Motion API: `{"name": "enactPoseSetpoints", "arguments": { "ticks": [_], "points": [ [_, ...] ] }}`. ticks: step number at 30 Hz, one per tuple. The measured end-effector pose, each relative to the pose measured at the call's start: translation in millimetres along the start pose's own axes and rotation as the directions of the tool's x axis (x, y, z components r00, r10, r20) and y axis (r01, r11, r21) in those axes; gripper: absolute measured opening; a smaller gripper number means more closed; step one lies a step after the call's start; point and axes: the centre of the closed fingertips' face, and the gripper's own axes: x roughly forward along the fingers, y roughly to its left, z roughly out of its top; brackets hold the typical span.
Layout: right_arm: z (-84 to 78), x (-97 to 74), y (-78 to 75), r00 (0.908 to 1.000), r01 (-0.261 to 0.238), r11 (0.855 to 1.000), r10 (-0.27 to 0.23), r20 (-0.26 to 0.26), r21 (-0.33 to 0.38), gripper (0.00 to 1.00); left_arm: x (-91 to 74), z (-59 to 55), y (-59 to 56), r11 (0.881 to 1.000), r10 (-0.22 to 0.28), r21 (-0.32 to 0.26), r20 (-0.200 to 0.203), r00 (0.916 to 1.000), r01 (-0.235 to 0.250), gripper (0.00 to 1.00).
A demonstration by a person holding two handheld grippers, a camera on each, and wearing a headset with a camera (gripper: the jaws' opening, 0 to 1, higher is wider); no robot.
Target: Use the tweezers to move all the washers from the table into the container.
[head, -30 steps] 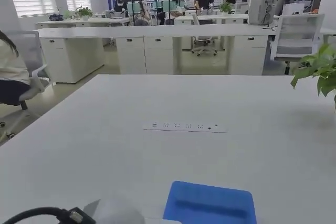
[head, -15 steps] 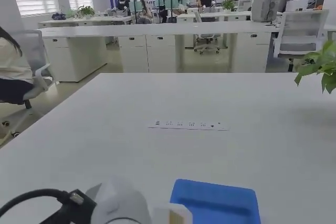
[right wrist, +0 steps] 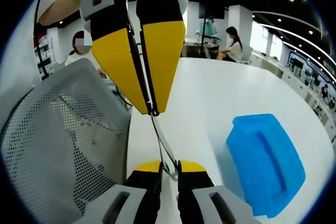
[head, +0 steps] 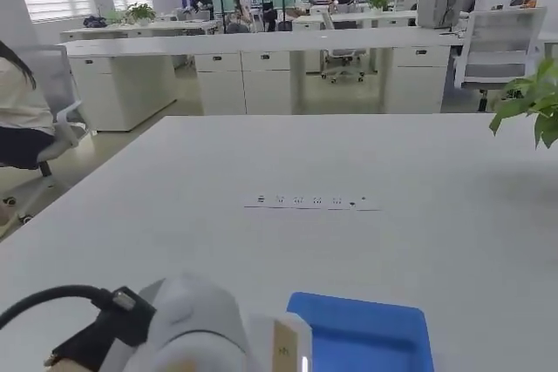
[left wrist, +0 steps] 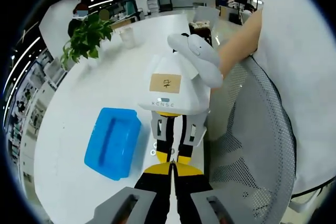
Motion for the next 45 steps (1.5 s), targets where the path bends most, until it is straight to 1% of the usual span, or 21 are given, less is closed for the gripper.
{"name": "enactPoseSetpoints", "arguments": {
  "ticks": [5,13,17,19,21,24,26,28,31,33,34,35,36,37,39,40,41,42,43,44,45],
  "points": [
    [0.1,0.1,0.1,0.9999,-0.010,1.000,0.010,0.012,0.027,0.07,-0.4,-0.4,1.8,1.000,-0.008,-0.015,0.007,0.9999,0.008,0.00],
    [0.0,-0.5,2.2,0.9997,-0.020,0.998,0.019,0.013,0.058,0.07,-1.3,-1.8,4.5,0.999,-0.042,-0.024,-0.013,0.9990,0.042,0.00],
    [1.6,-1.1,1.8,0.9996,-0.026,0.996,0.024,0.017,0.080,0.10,-0.9,-1.0,6.1,0.998,-0.055,-0.034,-0.014,0.9984,0.055,0.00],
    [9.7,-4.1,1.8,0.9989,-0.028,0.996,0.025,0.039,0.080,0.11,-1.0,-0.5,5.3,0.997,-0.071,-0.044,-0.019,0.9973,0.070,0.00],
    [24.5,-8.1,2.9,0.9955,-0.041,0.996,0.033,0.089,0.085,0.11,-0.5,0.4,5.2,0.996,-0.076,-0.046,-0.019,0.9969,0.075,0.00],
    [32.6,-8.6,2.4,0.9946,-0.050,0.995,0.042,0.095,0.084,0.13,0.5,2.8,4.6,0.995,-0.084,-0.057,-0.011,0.9964,0.084,0.00],
    [30.9,-5.1,2.8,0.9959,-0.054,0.997,0.050,0.075,0.050,0.11,1.3,4.5,5.0,0.994,-0.084,-0.068,0.001,0.9965,0.084,0.00],
    [26.4,-2.1,2.1,0.9971,-0.056,0.998,0.055,0.053,0.030,0.04,1.9,5.0,5.8,0.993,-0.083,-0.089,0.011,0.9965,0.083,0.00],
    [26.5,-2.3,0.8,0.9961,-0.062,0.998,0.060,0.064,0.030,0.03,1.9,4.0,9.6,0.987,-0.058,-0.150,0.046,0.9972,0.065,0.00],
    [26.7,-1.5,-0.3,0.9942,-0.076,0.996,0.072,0.079,0.049,0.03,0.2,5.0,17.4,0.977,0.006,-0.212,0.106,0.9943,0.017,0.02],
    [27.0,-1.1,-0.7,0.9934,-0.082,0.994,0.076,0.086,0.066,0.03,-1.9,4.7,19.7,0.962,0.038,-0.273,0.144,0.9888,0.003,0.06],
    [27.3,-0.6,-2.5,0.9927,-0.079,0.994,0.071,0.097,0.075,0.03,-3.5,4.5,19.6,0.950,0.050,-0.312,0.172,0.9837,0.006,0.08],
    [27.8,-0.2,-2.6,0.9914,-0.086,0.993,0.077,0.106,0.084,0.03,-6.8,4.4,20.7,0.929,0.084,-0.369,0.219,0.9720,0.003,0.08],
    [28.5,0.4,-3.0,0.9900,-0.092,0.991,0.081,0.116,0.095,0.03,-9.4,2.6,22.9,0.911,0.124,-0.412,0.246,0.9613,-0.012,0.10],
    [29.8,0.7,-6.5,0.9882,-0.090,0.989,0.074,0.134,0.120,0.03,-14.3,-2.4,25.9,0.872,0.199,-0.487,0.278,0.9398,-0.041,0.15],
    [30.2,0.7,-7.3,0.9867,-0.098,0.985,0.077,0.143,0.145,0.03,-18.9,-6.1,28.7,0.839,0.267,-0.540,0.300,0.9160,-0.068,0.21],
    [29.9,0.5,-8.9,0.9865,-0.096,0.984,0.073,0.146,0.152,0.03,-21.4,-9.5,29.4,0.813,0.312,-0.576,0.309,0.8984,-0.084,0.26],
    [29.9,0.4,-10.4,0.9854,-0.102,0.980,0.076,0.152,0.170,0.03,-23.5,-13.5,28.8,0.792,0.342,-0.603,0.309,0.8873,-0.095,0.32],
    [29.8,0.2,-11.6,0.9850,-0.104,0.978,0.075,0.155,0.182,0.02,-25.2,-20.8,25.5,0.762,0.378,-0.637,0.298,0.8763,-0.112,0.36],
    [29.7,0.1,-14.7,0.9846,-0.100,0.976,0.069,0.160,0.195,0.02,-26.3,-26.1,24.5,0.746,0.406,-0.652,0.285,0.8684,-0.135,0.38],
    [29.7,0.0,-15.7,0.9835,-0.105,0.971,0.069,0.167,0.215,0.02,-28.5,-32.6,24.3,0.721,0.457,-0.669,0.266,0.8485,-0.179,0.40]
  ]
}}
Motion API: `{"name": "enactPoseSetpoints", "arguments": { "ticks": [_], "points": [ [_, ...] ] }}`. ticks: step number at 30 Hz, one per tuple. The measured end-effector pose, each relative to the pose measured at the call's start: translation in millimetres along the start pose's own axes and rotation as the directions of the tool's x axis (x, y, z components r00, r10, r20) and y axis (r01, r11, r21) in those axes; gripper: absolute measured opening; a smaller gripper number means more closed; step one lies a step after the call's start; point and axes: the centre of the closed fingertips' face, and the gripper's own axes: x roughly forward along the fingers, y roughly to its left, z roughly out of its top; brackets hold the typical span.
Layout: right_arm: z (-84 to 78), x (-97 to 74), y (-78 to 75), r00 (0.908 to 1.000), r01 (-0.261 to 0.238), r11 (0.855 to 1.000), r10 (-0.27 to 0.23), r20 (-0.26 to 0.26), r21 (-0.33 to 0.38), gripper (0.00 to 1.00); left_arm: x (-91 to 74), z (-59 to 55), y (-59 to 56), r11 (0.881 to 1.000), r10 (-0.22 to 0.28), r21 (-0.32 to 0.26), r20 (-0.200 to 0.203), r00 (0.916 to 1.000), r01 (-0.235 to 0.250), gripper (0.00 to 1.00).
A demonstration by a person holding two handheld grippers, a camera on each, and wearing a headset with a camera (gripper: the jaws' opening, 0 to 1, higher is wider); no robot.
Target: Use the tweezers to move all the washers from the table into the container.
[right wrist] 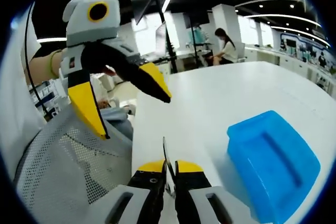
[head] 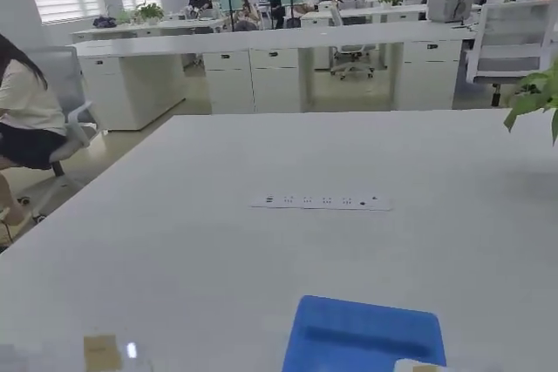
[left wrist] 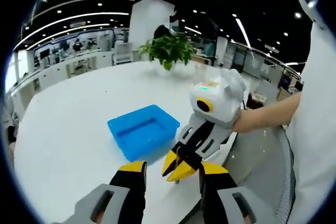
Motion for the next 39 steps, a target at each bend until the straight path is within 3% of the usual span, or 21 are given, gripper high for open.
{"name": "enactPoseSetpoints", "arguments": {
  "ticks": [3,4,6,7,10,12,14,16,18,21,27,29,31,34,39],
  "points": [
    [-1.4,-0.8,-3.2,0.9998,-0.011,0.996,0.010,0.018,0.092,0.02,-5.6,-4.3,2.8,0.997,0.068,-0.033,0.065,0.9956,-0.066,0.47],
    [0.5,-1.6,-4.7,0.9989,-0.021,0.990,0.015,0.044,0.142,0.02,-7.7,-5.6,7.5,0.992,0.114,-0.057,0.091,0.9894,-0.109,0.50],
    [2.0,-3.4,-7.1,0.9965,-0.039,0.974,0.021,0.081,0.223,0.02,-9.1,-7.5,12.6,0.986,0.156,-0.072,0.116,0.9809,-0.148,0.55],
    [3.6,-4.7,-9.2,0.9948,-0.041,0.967,0.016,0.100,0.252,0.02,-10.1,-9.9,18.6,0.979,0.197,-0.082,0.126,0.9722,-0.188,0.56],
    [6.4,-11.1,-12.4,0.9899,-0.058,0.943,0.012,0.141,0.327,0.02,-9.8,-9.0,27.1,0.959,0.257,-0.169,0.178,0.9499,-0.228,0.59],
    [7.7,-16.9,-15.0,0.9886,-0.059,0.940,0.008,0.151,0.337,0.02,-9.2,-7.0,30.6,0.946,0.282,-0.221,0.209,0.9364,-0.235,0.63],
    [12.3,-23.2,-15.6,0.9854,-0.063,0.932,0.002,0.170,0.356,0.02,-9.5,-5.0,35.9,0.944,0.312,-0.178,0.214,0.9256,-0.277,0.67],
    [16.9,-30.0,-16.3,0.9828,-0.066,0.929,-0.002,0.184,0.364,0.02,-10.7,3.8,37.2,0.941,0.334,-0.154,0.272,0.9025,-0.302,0.74],
    [20.8,-36.9,-17.5,0.9810,-0.063,0.928,-0.010,0.194,0.366,0.02,-12.4,6.2,33.2,0.943,0.328,-0.154,0.293,0.8980,-0.294,0.82],
    [24.7,-45.5,-19.7,0.9793,-0.057,0.929,-0.019,0.202,0.365,0.02,-18.0,10.9,35.1,0.939,0.341,-0.164,0.329,0.8808,-0.302,0.83],
    [33.9,-68.2,-31.8,0.9711,-0.017,0.925,-0.075,0.227,0.379,0.02,-30.1,18.9,45.1,0.915,0.402,-0.191,0.388,0.8291,-0.355,0.92],
    [36.7,-75.9,-38.4,0.9686,0.001,0.926,-0.095,0.230,0.378,0.02,-30.7,17.1,47.6,0.909,0.416,-0.194,0.379,0.8263,-0.369,0.94],
    [40.2,-84.0,-47.4,0.9635,0.025,0.925,-0.123,0.238,0.380,0.02,-29.1,13.6,48.5,0.906,0.424,-0.186,0.356,0.8329,-0.381,0.92],
    [46.0,-93.8,-61.0,0.9549,0.061,0.921,-0.166,0.246,0.384,0.02,-30.2,16.4,48.0,0.905,0.426,-0.173,0.372,0.8247,-0.389,0.92],
    [50.7,-103.3,-86.1,0.9459,0.125,0.922,-0.222,0.237,0.365,0.02,-27.9,12.2,49.4,0.904,0.427,-0.177,0.350,0.8338,-0.389,0.90]
  ]
}}
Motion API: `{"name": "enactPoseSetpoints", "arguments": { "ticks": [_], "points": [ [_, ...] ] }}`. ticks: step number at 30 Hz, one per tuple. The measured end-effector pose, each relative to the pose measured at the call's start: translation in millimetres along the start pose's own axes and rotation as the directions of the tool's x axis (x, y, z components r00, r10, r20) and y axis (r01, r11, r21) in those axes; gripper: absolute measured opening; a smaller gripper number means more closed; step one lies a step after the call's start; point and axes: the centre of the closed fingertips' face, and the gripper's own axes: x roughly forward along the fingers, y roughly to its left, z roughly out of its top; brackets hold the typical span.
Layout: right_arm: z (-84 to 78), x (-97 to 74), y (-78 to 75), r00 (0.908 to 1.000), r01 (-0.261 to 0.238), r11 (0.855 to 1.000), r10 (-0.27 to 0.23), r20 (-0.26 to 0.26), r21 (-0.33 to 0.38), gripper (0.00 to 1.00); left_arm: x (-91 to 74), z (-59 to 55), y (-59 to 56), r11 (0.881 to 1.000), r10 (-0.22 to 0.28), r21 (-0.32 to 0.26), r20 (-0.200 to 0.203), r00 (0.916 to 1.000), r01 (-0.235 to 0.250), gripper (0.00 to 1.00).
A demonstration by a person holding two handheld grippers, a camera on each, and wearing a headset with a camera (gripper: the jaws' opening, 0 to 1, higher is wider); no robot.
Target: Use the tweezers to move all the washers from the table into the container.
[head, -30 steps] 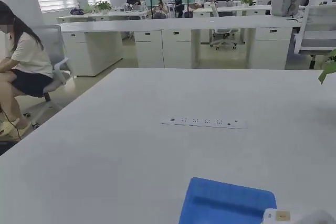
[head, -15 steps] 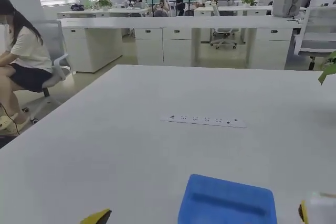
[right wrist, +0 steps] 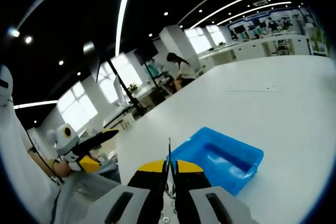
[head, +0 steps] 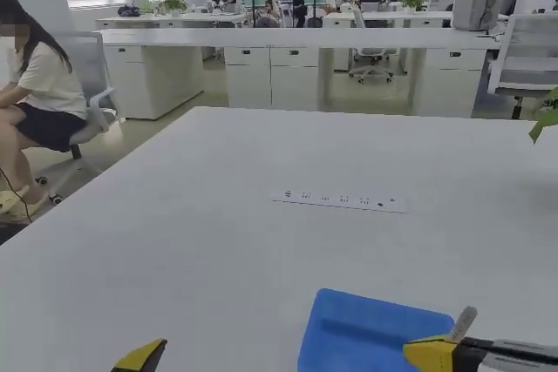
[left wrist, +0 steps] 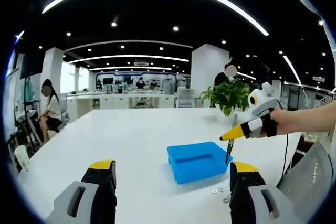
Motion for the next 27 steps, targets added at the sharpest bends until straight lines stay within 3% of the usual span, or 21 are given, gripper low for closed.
{"name": "enactPoseSetpoints", "arguments": {
  "ticks": [10,14,20,27],
  "points": [
    [3.2,10.8,-41.6,0.9947,0.102,0.995,-0.102,-0.008,-0.022,0.02,0.1,-7.4,0.0,1.000,0.001,0.020,-0.040,0.9992,0.000,0.86],
    [-0.7,13.1,-64.4,0.9853,0.167,0.986,-0.168,-0.031,-0.021,0.02,-0.1,-8.5,0.3,1.000,0.002,0.023,-0.046,0.9989,-0.001,0.85],
    [-10.3,18.0,-78.6,0.9770,0.199,0.980,-0.201,-0.072,-0.026,0.02,0.0,-12.4,-0.2,0.999,-0.001,0.031,-0.072,0.9974,0.003,0.81],
    [-17.5,23.7,-88.7,0.9696,0.216,0.974,-0.222,-0.103,-0.066,0.02,0.5,-11.3,-0.6,1.000,-0.006,0.027,-0.066,0.9978,0.008,0.81]
  ]
}}
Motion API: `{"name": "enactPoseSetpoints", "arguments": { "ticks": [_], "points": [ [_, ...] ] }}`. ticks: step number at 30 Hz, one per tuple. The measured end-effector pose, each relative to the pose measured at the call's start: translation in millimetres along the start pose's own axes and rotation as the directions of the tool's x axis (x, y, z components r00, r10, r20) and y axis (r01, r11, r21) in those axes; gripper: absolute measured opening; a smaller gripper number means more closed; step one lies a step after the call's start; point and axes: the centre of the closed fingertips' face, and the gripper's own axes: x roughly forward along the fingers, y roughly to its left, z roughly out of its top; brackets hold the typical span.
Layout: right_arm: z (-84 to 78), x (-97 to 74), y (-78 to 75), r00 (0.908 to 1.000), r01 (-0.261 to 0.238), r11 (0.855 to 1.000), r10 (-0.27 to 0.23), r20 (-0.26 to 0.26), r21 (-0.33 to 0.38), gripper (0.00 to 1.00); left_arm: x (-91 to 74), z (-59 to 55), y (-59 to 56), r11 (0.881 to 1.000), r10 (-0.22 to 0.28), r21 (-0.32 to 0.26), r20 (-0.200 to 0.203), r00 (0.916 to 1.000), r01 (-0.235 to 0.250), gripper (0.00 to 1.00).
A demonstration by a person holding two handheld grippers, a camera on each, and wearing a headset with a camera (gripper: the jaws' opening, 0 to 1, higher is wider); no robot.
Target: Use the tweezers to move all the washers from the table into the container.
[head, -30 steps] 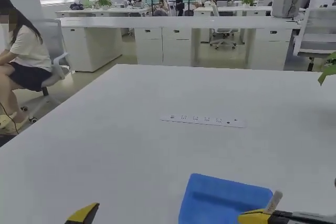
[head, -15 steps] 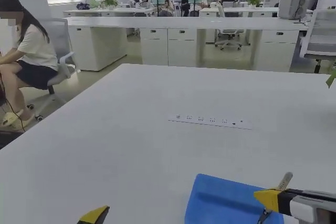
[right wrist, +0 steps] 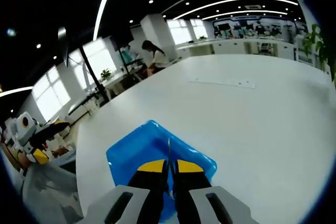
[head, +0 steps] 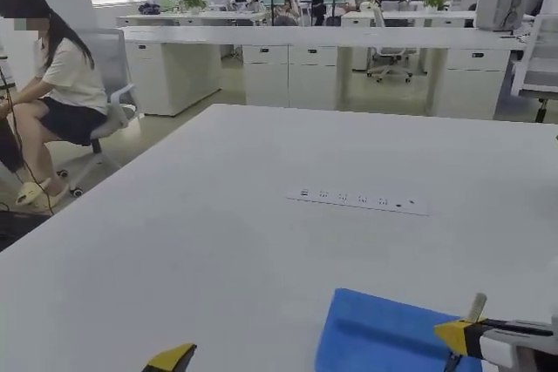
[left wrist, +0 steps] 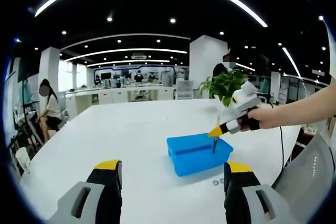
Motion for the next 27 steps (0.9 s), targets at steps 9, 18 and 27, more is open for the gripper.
{"name": "enactPoseSetpoints", "arguments": {
  "ticks": [9,18,27],
  "points": [
    [-3.2,2.4,-7.3,0.9998,0.000,0.998,-0.001,-0.017,-0.061,0.03,0.8,-2.3,-0.6,1.000,-0.004,0.002,-0.011,0.9999,0.004,0.80],
    [0.7,-0.5,-1.5,0.9999,-0.009,0.997,0.010,0.006,-0.082,0.03,0.0,-0.2,-0.4,1.000,-0.001,-0.001,0.003,1.0000,0.001,0.81],
    [16.8,-16.1,22.6,0.9954,-0.046,0.997,0.051,0.081,-0.063,0.03,-2.0,6.4,-3.1,0.999,-0.027,-0.032,0.045,0.9986,0.028,0.81]
  ]
}}
